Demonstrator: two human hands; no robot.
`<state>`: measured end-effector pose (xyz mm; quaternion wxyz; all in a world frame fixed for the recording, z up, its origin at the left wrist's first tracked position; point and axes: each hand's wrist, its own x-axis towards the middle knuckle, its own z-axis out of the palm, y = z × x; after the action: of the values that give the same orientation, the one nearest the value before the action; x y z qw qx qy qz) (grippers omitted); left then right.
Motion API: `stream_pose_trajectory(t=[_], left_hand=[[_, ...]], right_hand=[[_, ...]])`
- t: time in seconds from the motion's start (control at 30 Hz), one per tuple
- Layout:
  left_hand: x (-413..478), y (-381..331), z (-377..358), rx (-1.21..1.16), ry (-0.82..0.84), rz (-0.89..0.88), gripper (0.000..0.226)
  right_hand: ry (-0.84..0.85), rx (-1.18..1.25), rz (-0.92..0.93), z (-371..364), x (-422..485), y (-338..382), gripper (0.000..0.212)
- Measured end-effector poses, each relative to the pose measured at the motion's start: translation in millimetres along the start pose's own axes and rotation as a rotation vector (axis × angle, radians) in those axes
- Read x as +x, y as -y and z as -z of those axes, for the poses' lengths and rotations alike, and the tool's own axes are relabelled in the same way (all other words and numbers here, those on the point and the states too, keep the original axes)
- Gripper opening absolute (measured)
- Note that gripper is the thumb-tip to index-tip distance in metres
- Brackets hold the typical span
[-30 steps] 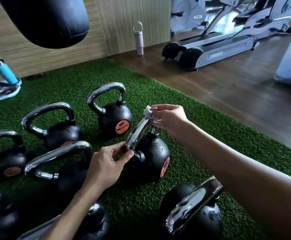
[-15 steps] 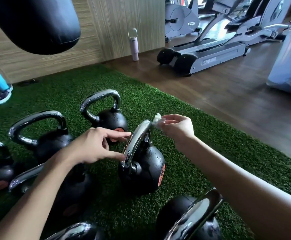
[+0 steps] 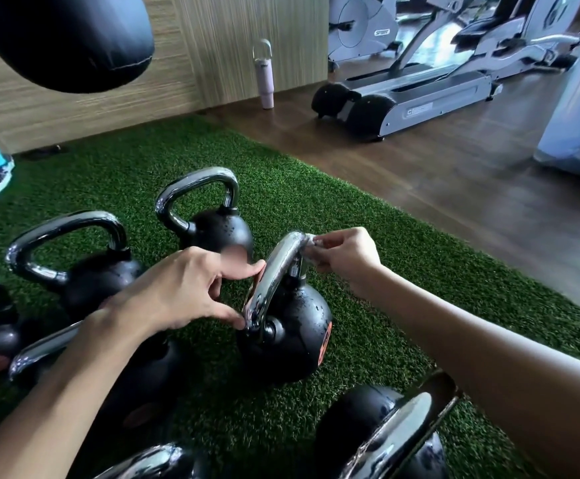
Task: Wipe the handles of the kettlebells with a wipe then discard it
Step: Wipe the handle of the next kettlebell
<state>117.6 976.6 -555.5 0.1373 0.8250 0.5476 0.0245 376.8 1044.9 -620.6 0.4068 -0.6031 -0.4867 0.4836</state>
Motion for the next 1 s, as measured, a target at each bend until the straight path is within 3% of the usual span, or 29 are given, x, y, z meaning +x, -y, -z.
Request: stream_pose_trajectory(t=[0.37,0.5,0.67,0.77,0.93,1.0], left_hand=[[-8.3,-3.0,-8.3,-0.087,-0.095,-0.057,0.083],[-12.6,-4.4,-9.4,-0.118,-0.114,-0.079,0.086],[-15.1,-5.6,-8.2,-0.128,-0.100,-0.084,0.085],[-13.7,-3.8,-8.7,-0.136,-0.094,-0.088,0.085],[-9.5,6.8,-13.3,-0.123,-0.073,-0.049,0.067],[-11.4,4.3,-12.3,-0.146,-0.097,-0.032,0.073]], right_hand=[[0.076,0.140,0.013,1.3,-29.6,16.8,0.028],[0.161,0.098,0.047,-4.8,-57.9,23.5,0.025],[0.101,0.131,-0.057,-4.7,-57.9,36.1,0.024],[0.177,0.074,-0.090,-14.2,-76.0,30.1,0.022],[0.274,-0.036,-0.106,-23.1,-92.3,24.9,0.018],[0.246,-0.032,-0.103,-19.8,-88.9,29.8,0.019]])
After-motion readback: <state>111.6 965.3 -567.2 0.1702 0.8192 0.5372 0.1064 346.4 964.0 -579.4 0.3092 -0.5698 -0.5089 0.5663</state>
